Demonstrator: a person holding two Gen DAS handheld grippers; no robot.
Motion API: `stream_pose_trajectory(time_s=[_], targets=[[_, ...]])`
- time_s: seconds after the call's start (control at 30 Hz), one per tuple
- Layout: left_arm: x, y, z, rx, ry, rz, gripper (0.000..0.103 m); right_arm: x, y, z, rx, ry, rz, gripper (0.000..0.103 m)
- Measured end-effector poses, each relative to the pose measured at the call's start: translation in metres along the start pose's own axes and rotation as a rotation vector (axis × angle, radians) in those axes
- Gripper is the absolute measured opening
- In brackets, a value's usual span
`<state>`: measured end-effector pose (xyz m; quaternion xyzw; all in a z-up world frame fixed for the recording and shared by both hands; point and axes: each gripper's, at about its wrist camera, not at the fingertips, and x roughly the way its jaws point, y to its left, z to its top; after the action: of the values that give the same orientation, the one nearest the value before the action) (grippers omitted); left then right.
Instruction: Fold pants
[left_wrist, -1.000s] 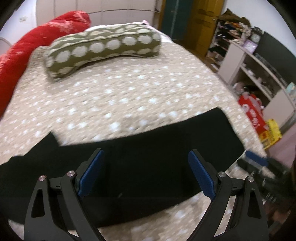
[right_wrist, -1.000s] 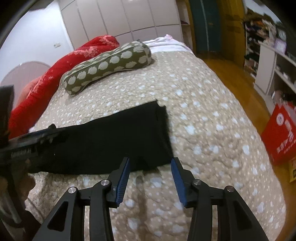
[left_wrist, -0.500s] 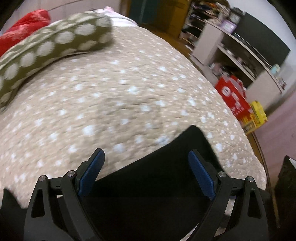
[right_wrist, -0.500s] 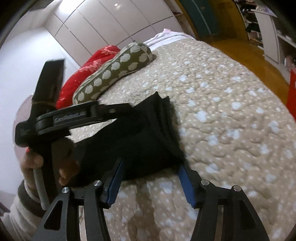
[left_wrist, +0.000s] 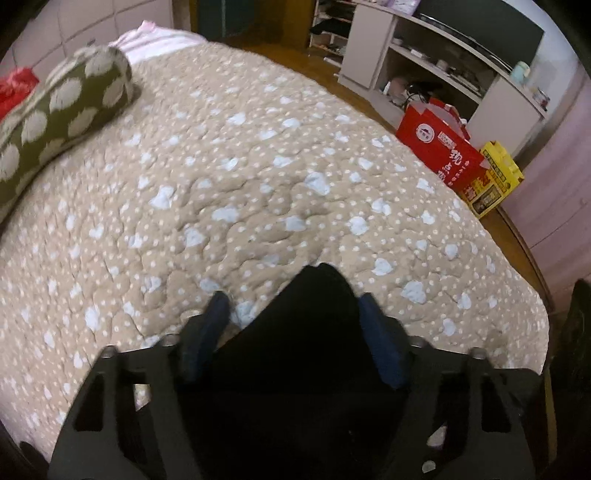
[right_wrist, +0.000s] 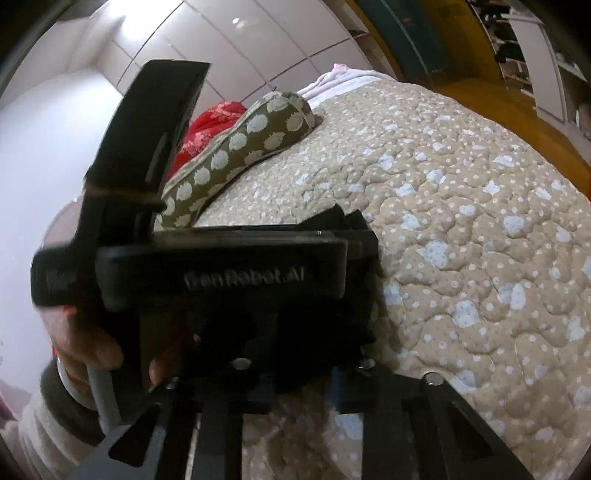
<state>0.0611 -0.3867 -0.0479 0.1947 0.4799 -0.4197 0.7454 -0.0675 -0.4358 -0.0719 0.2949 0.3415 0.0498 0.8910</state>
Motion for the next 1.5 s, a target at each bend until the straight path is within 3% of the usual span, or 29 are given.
stream_pose_trajectory(time_s=[0.07,0.13,0.27,0.37,0.47,0.53,0.67,0.7,0.8,0.83,0.9,1.0,1.07,1.17,1.23,1.27,1.33,1.4,1.5], targets=[[-0.009,0.001,0.002,-0.003,-0.007,-0.043,0.028,-0.005,0.007,0.003,-0.025,-0.016,0.009,0.014],[-0.023,0.007,0.001,-0.016,-0.022,-0.056,0.020,-0.015,0.020,0.006,-0.056,-0.041,0.034,0.012],[-0.067,0.024,-0.006,-0.070,-0.092,-0.087,0.019,-0.033,0.058,0.014,-0.144,-0.077,0.091,0.012],[-0.108,0.039,-0.021,-0.091,-0.163,-0.063,0.019,-0.038,0.090,0.016,-0.215,-0.084,0.140,0.011],[-0.146,0.072,-0.048,-0.180,-0.209,-0.042,0.019,-0.033,0.127,0.014,-0.291,-0.067,0.194,0.011],[-0.168,0.097,-0.072,-0.242,-0.240,0.001,0.023,-0.019,0.156,0.007,-0.349,-0.032,0.234,0.011],[-0.198,0.154,-0.128,-0.404,-0.260,0.079,0.062,0.027,0.201,-0.021,-0.426,0.051,0.265,0.014],[-0.202,0.166,-0.142,-0.448,-0.261,0.089,0.065,0.047,0.213,-0.031,-0.439,0.096,0.268,0.017],[-0.212,0.193,-0.182,-0.555,-0.264,0.109,0.065,0.088,0.238,-0.055,-0.471,0.276,0.315,0.044],[-0.213,0.197,-0.194,-0.576,-0.261,0.117,0.065,0.091,0.240,-0.058,-0.465,0.310,0.349,0.043],[-0.214,0.201,-0.208,-0.595,-0.257,0.122,0.067,0.076,0.239,-0.055,-0.458,0.285,0.412,0.044],[-0.203,0.195,-0.221,-0.624,-0.240,0.077,0.069,0.045,0.219,-0.033,-0.460,0.160,0.330,0.044],[-0.195,0.187,-0.221,-0.627,-0.226,0.072,0.069,0.037,0.196,-0.016,-0.428,0.089,0.210,0.044],[-0.171,0.171,-0.217,-0.628,-0.197,0.059,0.074,0.054,0.166,-0.007,-0.356,0.099,0.056,0.037],[-0.151,0.167,-0.215,-0.648,-0.151,0.069,0.074,0.072,0.154,-0.008,-0.344,0.127,0.019,0.034],[-0.146,0.164,-0.215,-0.647,-0.156,0.102,0.073,0.080,0.152,-0.009,-0.344,0.140,-0.003,0.034],[-0.144,0.157,-0.212,-0.614,-0.172,0.163,0.054,0.085,0.152,-0.013,-0.367,0.137,-0.035,0.034],[-0.146,0.156,-0.208,-0.596,-0.173,0.160,0.015,0.080,0.159,-0.013,-0.382,0.129,-0.044,0.034],[-0.159,0.160,-0.208,-0.615,-0.197,0.149,0.014,0.061,0.167,-0.010,-0.390,0.113,-0.014,0.034]])
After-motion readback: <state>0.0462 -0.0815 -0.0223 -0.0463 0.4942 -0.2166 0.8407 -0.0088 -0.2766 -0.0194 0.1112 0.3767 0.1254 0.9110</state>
